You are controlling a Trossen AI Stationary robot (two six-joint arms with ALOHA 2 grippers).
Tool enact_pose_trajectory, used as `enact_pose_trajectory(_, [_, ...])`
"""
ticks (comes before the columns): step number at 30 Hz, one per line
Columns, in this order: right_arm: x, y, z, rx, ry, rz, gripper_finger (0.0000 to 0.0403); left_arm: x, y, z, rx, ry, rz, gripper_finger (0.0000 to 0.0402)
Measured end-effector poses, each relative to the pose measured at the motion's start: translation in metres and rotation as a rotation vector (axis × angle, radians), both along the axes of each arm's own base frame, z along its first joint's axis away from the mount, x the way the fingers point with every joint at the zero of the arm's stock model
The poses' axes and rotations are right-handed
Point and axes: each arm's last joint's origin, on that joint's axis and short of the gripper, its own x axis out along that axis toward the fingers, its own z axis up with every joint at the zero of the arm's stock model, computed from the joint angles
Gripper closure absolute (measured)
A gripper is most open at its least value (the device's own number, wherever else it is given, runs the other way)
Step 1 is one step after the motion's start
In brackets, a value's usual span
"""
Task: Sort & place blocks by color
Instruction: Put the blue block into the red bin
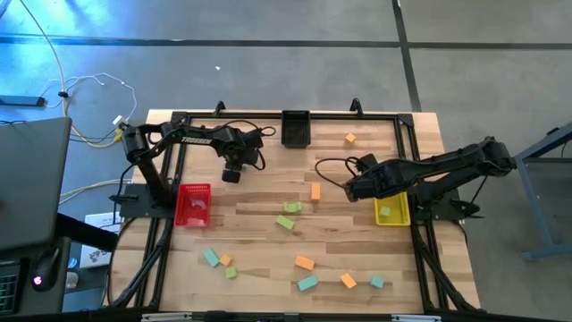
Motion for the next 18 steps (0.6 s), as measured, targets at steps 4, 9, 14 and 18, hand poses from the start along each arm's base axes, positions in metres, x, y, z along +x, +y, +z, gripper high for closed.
enact_pose_trajectory(4, [0.001, 0.000, 0.000, -0.001, -0.007, 0.000, 0.0203, 0.000, -0.003, 0.011, -0.023, -0.074, 0.015, 0.0312])
enact_pose_trajectory(9, [0.005, 0.000, 0.001, -0.009, -0.025, 0.047, 0.0203, -0.004, -0.007, 0.035, -0.026, -0.184, 0.050, 0.0312])
enact_pose_trajectory(14, [0.016, 0.002, 0.003, -0.020, -0.092, 0.144, 0.0203, -0.004, -0.020, 0.059, 0.007, -0.279, 0.092, 0.0312])
enact_pose_trajectory(18, [0.025, 0.003, 0.006, -0.037, -0.153, 0.219, 0.0203, -0.006, -0.033, 0.078, 0.042, -0.343, 0.110, 0.0312])
